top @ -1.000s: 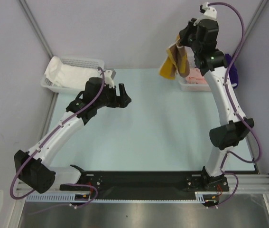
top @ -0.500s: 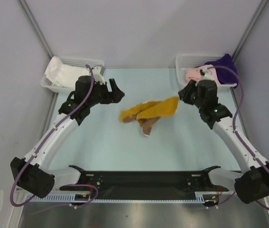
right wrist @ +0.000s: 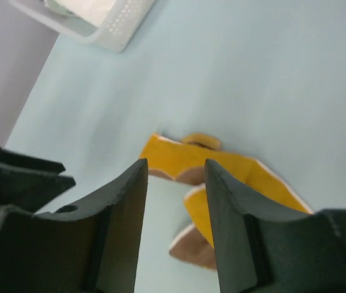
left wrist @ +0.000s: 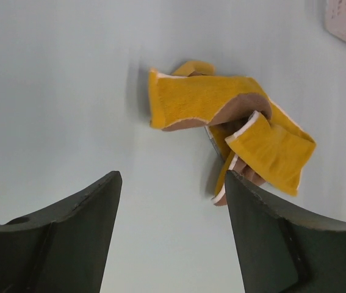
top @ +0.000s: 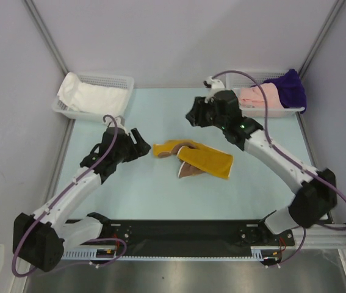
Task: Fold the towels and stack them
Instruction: Move the towel to the center of the board, then flatten out the crumpled towel
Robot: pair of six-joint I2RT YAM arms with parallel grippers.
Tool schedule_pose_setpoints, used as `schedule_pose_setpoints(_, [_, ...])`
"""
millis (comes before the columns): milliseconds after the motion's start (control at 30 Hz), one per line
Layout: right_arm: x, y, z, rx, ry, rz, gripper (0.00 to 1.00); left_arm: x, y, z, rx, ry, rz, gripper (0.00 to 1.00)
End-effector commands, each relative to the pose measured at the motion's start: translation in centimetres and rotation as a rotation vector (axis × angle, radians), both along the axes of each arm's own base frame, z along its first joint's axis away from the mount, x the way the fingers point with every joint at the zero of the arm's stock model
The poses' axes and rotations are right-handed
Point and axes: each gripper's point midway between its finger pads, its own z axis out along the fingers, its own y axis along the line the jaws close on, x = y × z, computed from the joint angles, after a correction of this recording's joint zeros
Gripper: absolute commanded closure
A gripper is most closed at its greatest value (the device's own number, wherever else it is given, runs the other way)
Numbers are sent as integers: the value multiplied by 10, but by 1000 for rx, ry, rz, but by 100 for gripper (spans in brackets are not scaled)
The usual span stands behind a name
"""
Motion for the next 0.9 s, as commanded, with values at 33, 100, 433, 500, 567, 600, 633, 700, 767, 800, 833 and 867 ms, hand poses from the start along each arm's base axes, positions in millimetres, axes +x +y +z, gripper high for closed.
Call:
schedule_pose_setpoints(33, [34, 70, -66, -107, 70, 227, 53, -7, 32, 29, -74, -131, 206, 26])
schedule_pose_setpoints(100, [49, 91, -68, -132, 42, 278, 53, -14, 40, 34, -72, -163, 224, 26])
schedule_pose_setpoints(433, [48, 158, -163, -312, 124, 473, 50, -25, 41, 65, -86, -245, 174, 24])
schedule_pose_setpoints(500, [38, 164, -181, -336, 162, 511, 50, -24, 38, 64, -93, -236, 160, 24])
schedule_pose_setpoints(567, [32, 168, -189, -364, 161, 545, 50, -24, 37, 64, -94, -237, 155, 24])
schedule_pose_setpoints(600, [30, 168, -191, -369, 162, 555, 49, -24, 37, 64, -92, -239, 153, 24])
schedule_pose_setpoints(633, [28, 169, -195, -376, 165, 560, 49, -24, 37, 66, -91, -246, 153, 24])
schedule_pose_setpoints(700, [31, 167, -200, -410, 167, 544, 48, -23, 37, 64, -90, -243, 153, 24])
schedule_pose_setpoints(767, [34, 163, -212, -452, 179, 522, 49, -23, 36, 64, -95, -243, 152, 24])
schedule_pose_setpoints(800, [36, 162, -214, -466, 174, 512, 49, -23, 36, 63, -95, -241, 149, 24])
schedule_pose_setpoints(833, [38, 160, -215, -474, 171, 502, 49, -23, 36, 63, -97, -243, 149, 24])
schedule_pose_setpoints(867, [39, 159, -215, -480, 168, 495, 48, -23, 35, 62, -98, -243, 143, 24])
